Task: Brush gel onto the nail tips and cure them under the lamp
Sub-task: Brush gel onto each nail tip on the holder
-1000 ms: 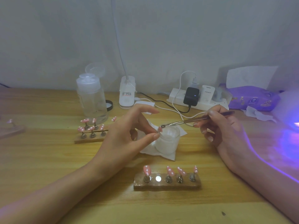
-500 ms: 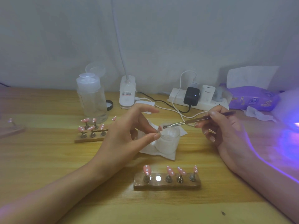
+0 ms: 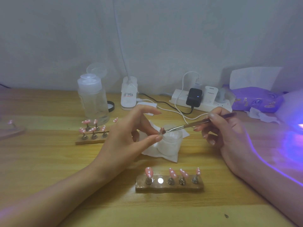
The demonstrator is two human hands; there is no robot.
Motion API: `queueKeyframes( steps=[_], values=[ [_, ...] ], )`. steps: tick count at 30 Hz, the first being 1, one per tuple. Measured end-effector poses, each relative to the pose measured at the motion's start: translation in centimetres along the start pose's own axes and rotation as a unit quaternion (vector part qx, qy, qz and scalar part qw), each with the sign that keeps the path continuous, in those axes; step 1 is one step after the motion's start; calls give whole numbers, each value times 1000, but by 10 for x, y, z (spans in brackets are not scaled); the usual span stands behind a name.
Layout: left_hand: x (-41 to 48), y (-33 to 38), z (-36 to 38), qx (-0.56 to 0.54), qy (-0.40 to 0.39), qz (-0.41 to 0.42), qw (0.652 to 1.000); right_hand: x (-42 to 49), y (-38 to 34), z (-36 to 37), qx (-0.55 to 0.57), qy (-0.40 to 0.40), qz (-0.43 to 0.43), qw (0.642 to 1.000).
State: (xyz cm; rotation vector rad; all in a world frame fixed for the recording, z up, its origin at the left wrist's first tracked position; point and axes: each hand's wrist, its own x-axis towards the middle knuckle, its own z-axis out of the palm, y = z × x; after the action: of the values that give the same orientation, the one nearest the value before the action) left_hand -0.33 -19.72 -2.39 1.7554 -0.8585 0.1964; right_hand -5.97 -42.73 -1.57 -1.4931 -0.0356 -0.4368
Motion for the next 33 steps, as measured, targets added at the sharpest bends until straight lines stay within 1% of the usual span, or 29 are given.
queueKeyframes(
  steps=[2, 4, 6, 9, 12, 14, 16, 18, 21, 23, 25, 27, 30, 33],
  values=[
    [0, 0, 0, -1, 0, 2, 1000, 1, 2, -1, -9, 16, 3, 1000],
    [0, 0, 0, -2, 0, 2, 1000, 1, 1, -3, 9, 24, 0, 1000],
    [0, 0, 0, -4, 1, 0, 1000, 1, -1, -2, 26, 13, -7, 1000],
    [0, 0, 0, -2, 1, 1, 1000, 1, 0, 0, 4, -5, -5, 1000],
    [0, 1, 1, -3, 2, 1, 1000, 1, 3, -2, -5, 14, 7, 1000],
    [0, 2, 1, 0, 1, 1, 1000, 1, 2, -3, 16, 21, 7, 1000],
    [0, 2, 0, 6, 0, 5, 1000, 1, 0, -3, 33, 13, 3, 999],
    [0, 3, 0, 12, 2, 7, 1000, 0, 0, -2, 17, -1, 3, 1000],
    [0, 4, 0, 16, 9, 7, 1000, 1, 3, -2, -2, 11, 11, 1000],
    [0, 5, 0, 17, 9, 9, 1000, 2, 2, -3, 14, 20, 12, 1000],
    [0, 4, 0, 19, 10, 9, 1000, 1, 0, -2, 32, 11, 12, 999],
    [0, 4, 0, 28, 12, 11, 999, 1, 0, -1, 21, -2, 14, 1000],
    [-1, 3, 0, 37, 14, 17, 999, 2, 2, -2, 8, 11, 23, 1000],
    [-1, 3, 0, 46, 12, 22, 999, 2, 2, -3, 32, 10, 13, 999]
  ],
)
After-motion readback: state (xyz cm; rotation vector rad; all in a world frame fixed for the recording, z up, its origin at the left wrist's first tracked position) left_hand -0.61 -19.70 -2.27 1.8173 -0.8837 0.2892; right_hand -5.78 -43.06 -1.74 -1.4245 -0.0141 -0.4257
